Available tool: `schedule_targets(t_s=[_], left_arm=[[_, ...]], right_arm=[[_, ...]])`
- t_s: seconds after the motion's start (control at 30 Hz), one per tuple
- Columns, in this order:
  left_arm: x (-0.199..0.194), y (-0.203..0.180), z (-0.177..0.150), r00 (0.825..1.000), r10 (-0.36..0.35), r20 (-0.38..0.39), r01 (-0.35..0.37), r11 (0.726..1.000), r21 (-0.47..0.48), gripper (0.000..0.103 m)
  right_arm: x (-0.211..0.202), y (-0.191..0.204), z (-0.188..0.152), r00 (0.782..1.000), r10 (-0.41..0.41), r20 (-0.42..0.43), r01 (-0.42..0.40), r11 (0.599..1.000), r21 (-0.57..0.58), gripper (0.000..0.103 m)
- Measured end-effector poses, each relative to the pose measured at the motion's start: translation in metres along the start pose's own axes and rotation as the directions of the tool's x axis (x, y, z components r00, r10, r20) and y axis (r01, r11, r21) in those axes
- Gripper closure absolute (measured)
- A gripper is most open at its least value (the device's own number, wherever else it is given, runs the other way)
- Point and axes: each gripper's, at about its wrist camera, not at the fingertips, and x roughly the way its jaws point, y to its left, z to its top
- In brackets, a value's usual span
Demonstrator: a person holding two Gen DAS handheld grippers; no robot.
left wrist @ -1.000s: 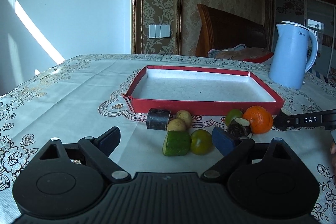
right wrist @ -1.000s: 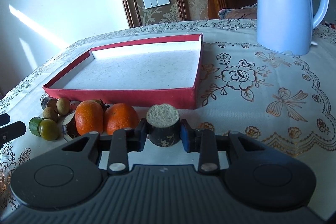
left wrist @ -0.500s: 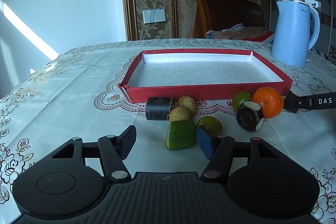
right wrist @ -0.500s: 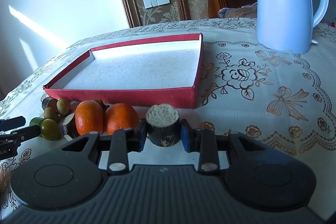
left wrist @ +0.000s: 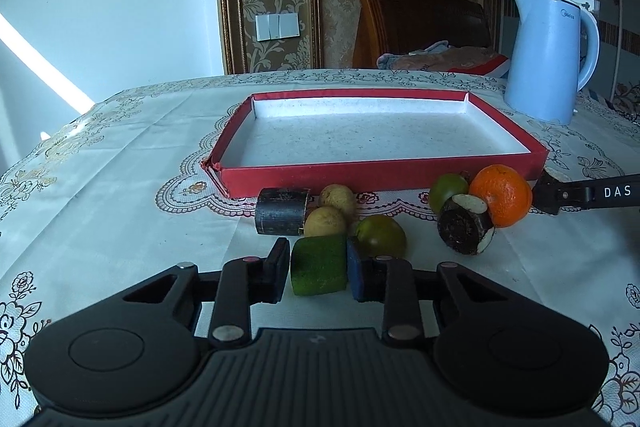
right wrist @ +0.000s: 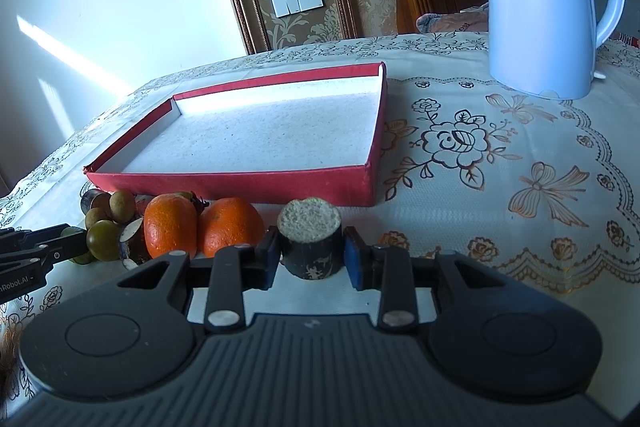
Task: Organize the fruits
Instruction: 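Close the left tool on the green lime chunk while the right tool holds the dark piece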
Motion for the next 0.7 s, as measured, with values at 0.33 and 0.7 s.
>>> schedule_targets(t_s=[0.33, 0.7], left_arm=[[-0.006, 0.002, -0.001, 1.000, 0.022, 0.017, -0.022, 0.999, -0.028, 0.076], [-0.019, 0.003, 0.002, 0.998, 0.017, 0.067, -0.013, 0.998, -0.069, 0.076]], right_arm=[[0.000, 0.001, 0.000, 1.000, -0.005, 0.001, 0.005, 1.000, -0.007, 0.071], [-0.006, 0.004, 0.000, 0.999, -0.018, 0.034, 0.018, 1.000, -0.024, 0.072]])
